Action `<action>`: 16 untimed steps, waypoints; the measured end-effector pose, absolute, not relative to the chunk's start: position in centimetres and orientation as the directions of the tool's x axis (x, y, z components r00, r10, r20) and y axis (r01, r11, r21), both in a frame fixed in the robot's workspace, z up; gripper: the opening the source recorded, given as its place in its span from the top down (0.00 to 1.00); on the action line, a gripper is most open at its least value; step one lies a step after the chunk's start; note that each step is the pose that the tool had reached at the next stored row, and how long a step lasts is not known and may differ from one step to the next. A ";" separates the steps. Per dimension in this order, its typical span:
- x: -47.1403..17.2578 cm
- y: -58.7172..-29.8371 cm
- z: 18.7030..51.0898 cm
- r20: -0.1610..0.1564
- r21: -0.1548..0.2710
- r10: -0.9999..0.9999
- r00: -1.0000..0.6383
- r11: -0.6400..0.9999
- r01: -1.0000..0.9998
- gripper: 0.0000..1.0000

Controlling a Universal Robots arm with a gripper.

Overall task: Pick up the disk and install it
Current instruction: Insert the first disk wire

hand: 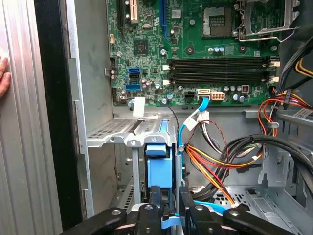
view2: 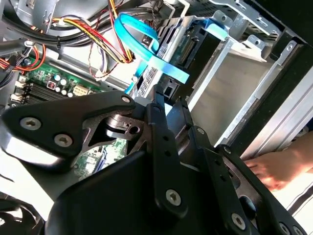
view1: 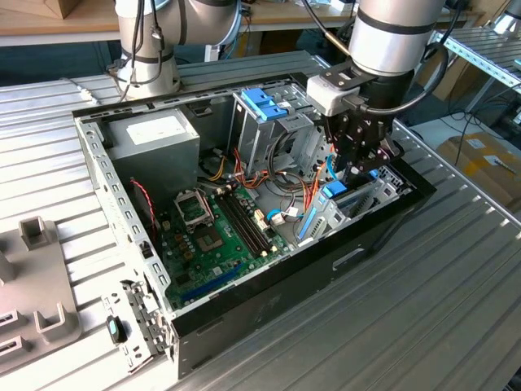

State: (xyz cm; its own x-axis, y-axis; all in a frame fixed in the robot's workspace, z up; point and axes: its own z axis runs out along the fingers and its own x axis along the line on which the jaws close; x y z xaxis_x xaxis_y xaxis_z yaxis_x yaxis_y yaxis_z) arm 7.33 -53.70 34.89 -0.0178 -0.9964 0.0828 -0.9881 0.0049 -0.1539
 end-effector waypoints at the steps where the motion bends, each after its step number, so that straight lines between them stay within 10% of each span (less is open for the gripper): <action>1: 7.4 -53.7 34.9 0.083 -0.152 -0.996 -0.018 0.005 -0.988 0.71; 16: 9.7 -53.5 35.1 0.085 -0.067 -0.996 -0.025 0.019 -0.998 0.71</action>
